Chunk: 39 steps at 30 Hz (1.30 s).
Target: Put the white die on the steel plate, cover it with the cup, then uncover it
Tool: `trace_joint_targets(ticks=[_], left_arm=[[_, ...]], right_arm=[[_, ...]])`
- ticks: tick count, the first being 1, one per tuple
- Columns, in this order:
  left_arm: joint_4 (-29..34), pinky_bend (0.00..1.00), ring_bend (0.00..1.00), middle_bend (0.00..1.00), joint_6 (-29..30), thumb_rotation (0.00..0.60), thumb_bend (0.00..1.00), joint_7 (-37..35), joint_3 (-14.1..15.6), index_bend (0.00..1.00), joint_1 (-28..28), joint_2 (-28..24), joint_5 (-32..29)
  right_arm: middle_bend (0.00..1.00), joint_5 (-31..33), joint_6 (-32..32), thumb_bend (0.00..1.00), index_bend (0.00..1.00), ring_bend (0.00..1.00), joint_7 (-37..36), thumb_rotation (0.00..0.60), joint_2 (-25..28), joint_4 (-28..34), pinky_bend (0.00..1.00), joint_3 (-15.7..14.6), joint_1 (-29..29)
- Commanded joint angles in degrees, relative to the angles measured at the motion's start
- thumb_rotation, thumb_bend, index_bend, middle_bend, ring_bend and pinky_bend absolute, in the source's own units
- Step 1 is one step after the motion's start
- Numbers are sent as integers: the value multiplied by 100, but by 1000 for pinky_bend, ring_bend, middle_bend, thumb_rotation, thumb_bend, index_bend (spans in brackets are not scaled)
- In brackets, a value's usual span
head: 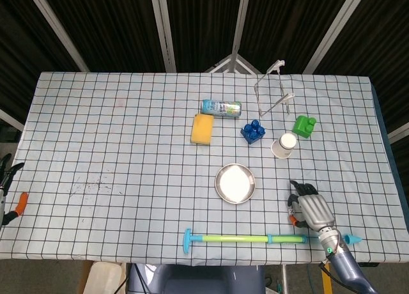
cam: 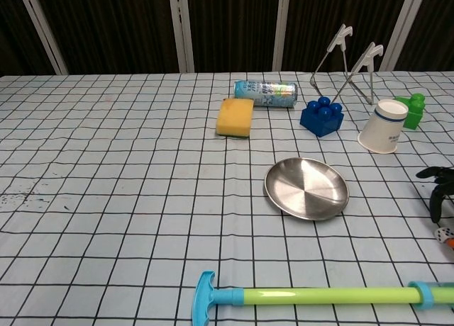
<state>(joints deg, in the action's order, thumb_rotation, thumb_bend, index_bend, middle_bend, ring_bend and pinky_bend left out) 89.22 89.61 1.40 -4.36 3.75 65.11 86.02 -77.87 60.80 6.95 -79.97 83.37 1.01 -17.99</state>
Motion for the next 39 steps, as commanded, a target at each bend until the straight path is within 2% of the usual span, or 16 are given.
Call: trace_joint_targets(ticks=[1, 32, 39], left_arm=[[1, 33, 0, 0, 3, 600, 596, 4, -2, 157, -1, 1, -3], [24, 33, 0, 0, -49, 600, 596, 172, -10, 158, 24, 44, -60], [31, 33, 0, 0, -42, 600, 596, 167, -17, 158, 21, 42, -72]], right_arm=[[97, 2, -2, 324, 496, 125, 0, 600, -9, -8, 91, -1, -3], [123, -36, 47, 407, 583, 151, -202, 600, -106, -238, 91, -3, -31], [126, -303, 322, 409, 586, 153, 54, 600, 147, 240, 91, 76, -100]])
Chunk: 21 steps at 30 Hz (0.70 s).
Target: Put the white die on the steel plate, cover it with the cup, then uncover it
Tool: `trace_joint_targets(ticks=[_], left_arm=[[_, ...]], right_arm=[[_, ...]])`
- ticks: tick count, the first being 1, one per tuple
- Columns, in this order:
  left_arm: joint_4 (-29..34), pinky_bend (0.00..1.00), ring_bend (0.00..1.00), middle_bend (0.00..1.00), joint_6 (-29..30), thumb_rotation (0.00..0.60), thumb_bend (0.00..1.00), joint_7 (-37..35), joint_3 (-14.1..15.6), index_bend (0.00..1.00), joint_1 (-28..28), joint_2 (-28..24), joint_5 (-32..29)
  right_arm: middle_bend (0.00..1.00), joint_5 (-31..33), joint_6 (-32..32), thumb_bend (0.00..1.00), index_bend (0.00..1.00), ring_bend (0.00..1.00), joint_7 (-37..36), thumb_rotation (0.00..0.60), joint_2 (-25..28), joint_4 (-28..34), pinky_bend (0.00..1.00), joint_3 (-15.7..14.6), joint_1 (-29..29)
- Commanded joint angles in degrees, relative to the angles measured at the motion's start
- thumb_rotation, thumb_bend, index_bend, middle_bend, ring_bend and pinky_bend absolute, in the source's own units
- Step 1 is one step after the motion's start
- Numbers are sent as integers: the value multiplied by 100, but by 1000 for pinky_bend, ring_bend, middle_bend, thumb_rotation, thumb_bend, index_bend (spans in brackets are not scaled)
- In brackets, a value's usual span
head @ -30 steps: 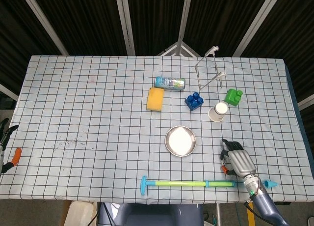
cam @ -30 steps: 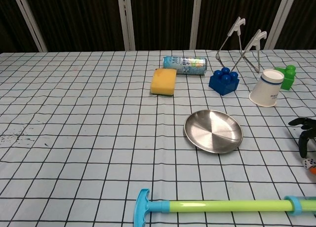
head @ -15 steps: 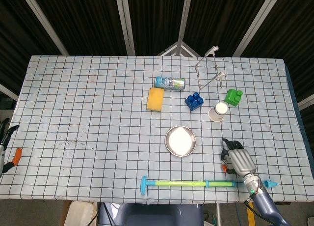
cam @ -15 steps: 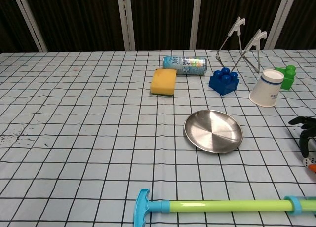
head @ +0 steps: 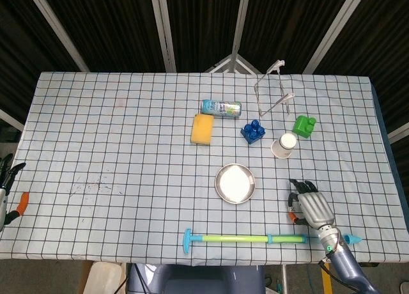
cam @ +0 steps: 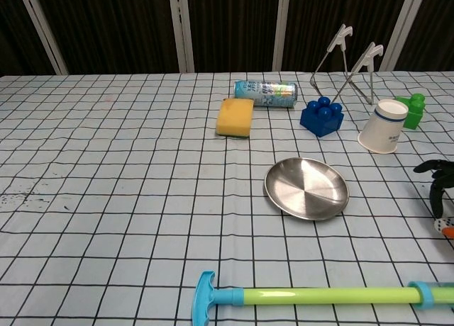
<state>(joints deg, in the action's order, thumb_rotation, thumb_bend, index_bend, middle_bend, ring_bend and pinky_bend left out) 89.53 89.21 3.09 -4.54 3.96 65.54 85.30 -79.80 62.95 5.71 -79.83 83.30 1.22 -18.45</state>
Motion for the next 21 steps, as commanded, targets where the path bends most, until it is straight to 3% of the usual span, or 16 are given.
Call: trace_joint_targets(ticks=[1, 6, 11, 21], left_arm=[[3, 33, 0, 0, -8, 600, 596, -3, 4, 158, 1, -4, 0], [8, 33, 0, 0, -19, 600, 596, -6, 12, 158, 3, -10, 3], [0, 33, 0, 0, -63, 600, 596, -25, 1, 158, 22, -12, -27], [-49, 33, 0, 0, -79, 600, 596, -183, -43, 158, 21, -54, -104]], right_arm=[[126, -164, 128, 409, 586, 154, 304, 600, 198, 418, 91, 101, -113], [126, -227, -55, 409, 585, 157, 699, 600, 322, 971, 91, 270, -413], [126, -91, -538, 410, 585, 157, 1129, 600, 124, 1234, 91, 516, -897], [126, 766, -1471, 413, 587, 157, 1693, 600, -710, 865, 91, 998, -1817]])
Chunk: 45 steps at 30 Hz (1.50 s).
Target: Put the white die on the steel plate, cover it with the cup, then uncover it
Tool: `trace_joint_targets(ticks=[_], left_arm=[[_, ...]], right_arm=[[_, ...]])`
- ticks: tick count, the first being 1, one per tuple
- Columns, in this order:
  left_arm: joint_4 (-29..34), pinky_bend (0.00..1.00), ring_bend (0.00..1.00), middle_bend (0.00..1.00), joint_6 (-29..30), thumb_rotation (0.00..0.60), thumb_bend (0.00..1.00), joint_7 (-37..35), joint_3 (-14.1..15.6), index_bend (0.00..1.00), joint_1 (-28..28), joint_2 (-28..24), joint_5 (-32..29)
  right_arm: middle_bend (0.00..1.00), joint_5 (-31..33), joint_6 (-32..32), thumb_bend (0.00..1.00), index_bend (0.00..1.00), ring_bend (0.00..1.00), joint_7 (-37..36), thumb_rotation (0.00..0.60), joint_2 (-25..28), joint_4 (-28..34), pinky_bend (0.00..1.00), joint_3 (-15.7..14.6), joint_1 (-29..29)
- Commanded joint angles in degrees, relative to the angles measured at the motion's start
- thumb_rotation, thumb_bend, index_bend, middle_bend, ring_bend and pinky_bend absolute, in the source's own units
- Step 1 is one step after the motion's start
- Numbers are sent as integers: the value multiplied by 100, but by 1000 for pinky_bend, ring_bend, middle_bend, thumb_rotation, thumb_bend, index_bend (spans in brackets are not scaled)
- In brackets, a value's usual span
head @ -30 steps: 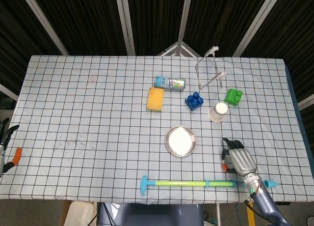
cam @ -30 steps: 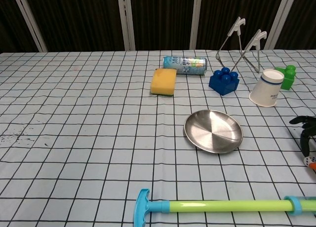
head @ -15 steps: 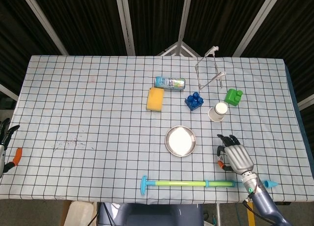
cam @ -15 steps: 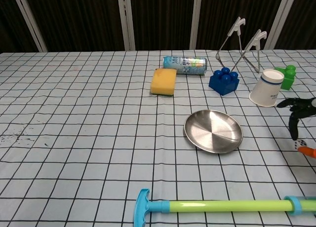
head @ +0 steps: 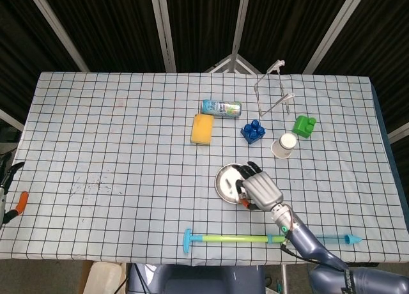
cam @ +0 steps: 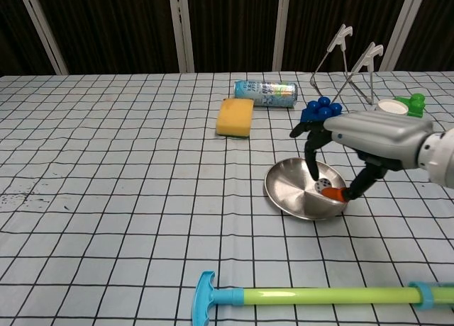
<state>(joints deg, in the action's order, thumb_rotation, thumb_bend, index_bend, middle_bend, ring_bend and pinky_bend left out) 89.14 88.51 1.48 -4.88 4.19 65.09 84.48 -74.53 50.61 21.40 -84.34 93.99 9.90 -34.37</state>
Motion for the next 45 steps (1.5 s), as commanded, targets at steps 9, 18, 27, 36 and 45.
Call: trace_joint_targets(ticks=[9, 18, 27, 36, 45], left_arm=[[-49, 33, 0, 0, -118, 600, 596, -33, -54, 161, 41, -3, -146], [-35, 33, 0, 0, -189, 600, 596, 101, -67, 163, 78, 35, -217], [-17, 33, 0, 0, -216, 600, 596, 166, -56, 164, 89, 44, -229], [-2, 33, 0, 0, -255, 600, 596, 257, -59, 164, 104, 66, -282], [15, 33, 0, 0, -241, 600, 596, 298, -61, 165, 98, 67, -299]], right_arm=[[126, 750, -557, 414, 587, 157, 77, 600, -772, -970, 91, 225, -617], [126, 803, -656, 414, 587, 157, -266, 600, -929, -1531, 91, 192, -780], [126, 726, -555, 414, 587, 157, -374, 600, -886, -1576, 91, 84, -788], [126, 802, -505, 414, 587, 157, -373, 600, -842, -1669, 91, 47, -824], [126, 965, -599, 384, 444, 134, -320, 600, -794, -1681, 84, -30, -866]])
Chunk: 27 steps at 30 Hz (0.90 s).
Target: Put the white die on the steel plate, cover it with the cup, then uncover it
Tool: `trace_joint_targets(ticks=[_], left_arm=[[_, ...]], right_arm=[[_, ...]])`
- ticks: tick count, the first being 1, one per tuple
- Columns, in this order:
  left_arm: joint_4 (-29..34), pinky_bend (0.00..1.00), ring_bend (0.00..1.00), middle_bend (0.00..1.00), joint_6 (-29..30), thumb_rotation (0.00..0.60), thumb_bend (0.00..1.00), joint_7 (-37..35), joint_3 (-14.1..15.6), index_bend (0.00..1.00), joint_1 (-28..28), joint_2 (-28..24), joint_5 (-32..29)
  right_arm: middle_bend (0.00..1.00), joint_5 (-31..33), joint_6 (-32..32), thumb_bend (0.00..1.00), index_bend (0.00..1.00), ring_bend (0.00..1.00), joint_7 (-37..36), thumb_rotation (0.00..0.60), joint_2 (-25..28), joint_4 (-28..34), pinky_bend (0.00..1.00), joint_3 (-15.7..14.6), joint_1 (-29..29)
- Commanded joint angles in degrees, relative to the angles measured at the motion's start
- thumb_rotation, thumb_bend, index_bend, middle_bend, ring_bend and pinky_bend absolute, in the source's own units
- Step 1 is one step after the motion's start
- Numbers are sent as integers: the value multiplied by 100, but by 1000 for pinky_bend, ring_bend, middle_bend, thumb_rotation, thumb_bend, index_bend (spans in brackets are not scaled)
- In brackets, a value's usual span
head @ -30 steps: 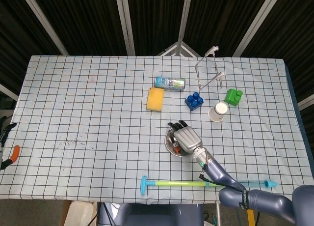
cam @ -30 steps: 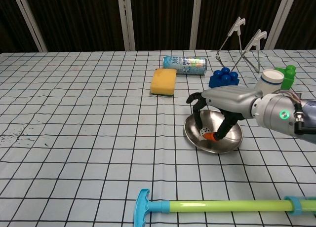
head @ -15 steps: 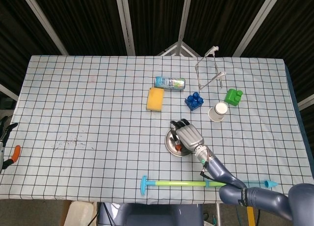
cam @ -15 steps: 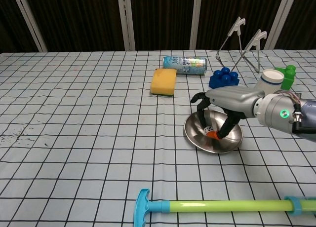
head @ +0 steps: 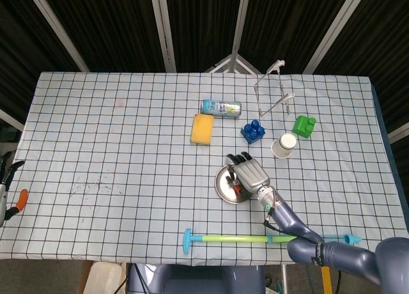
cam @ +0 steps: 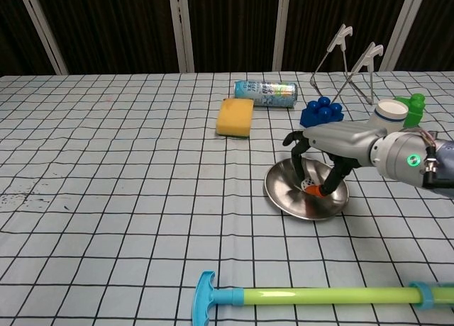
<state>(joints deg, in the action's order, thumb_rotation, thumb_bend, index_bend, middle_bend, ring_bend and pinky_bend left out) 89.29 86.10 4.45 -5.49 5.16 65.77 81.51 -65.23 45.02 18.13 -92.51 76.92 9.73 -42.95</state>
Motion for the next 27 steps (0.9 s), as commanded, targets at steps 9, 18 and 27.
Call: trace_joint_targets(ticks=[9, 18, 27], left_arm=[[-8, 33, 0, 0, 8, 600, 596, -18, -6, 165, 0, -2, -5], [-15, 33, 0, 0, 15, 600, 596, -53, -10, 165, -3, -13, -7], [4, 33, 0, 0, -6, 600, 596, -20, 9, 165, 3, -9, -2]], right_arm=[[112, 435, -130, 173, 165, 115, 245, 600, 217, 357, 62, 9, -124], [105, 422, 340, 169, 116, 114, 363, 600, 448, 683, 45, 88, -74], [105, 554, 637, 168, 116, 114, 321, 600, 1121, 940, 45, 223, 87]])
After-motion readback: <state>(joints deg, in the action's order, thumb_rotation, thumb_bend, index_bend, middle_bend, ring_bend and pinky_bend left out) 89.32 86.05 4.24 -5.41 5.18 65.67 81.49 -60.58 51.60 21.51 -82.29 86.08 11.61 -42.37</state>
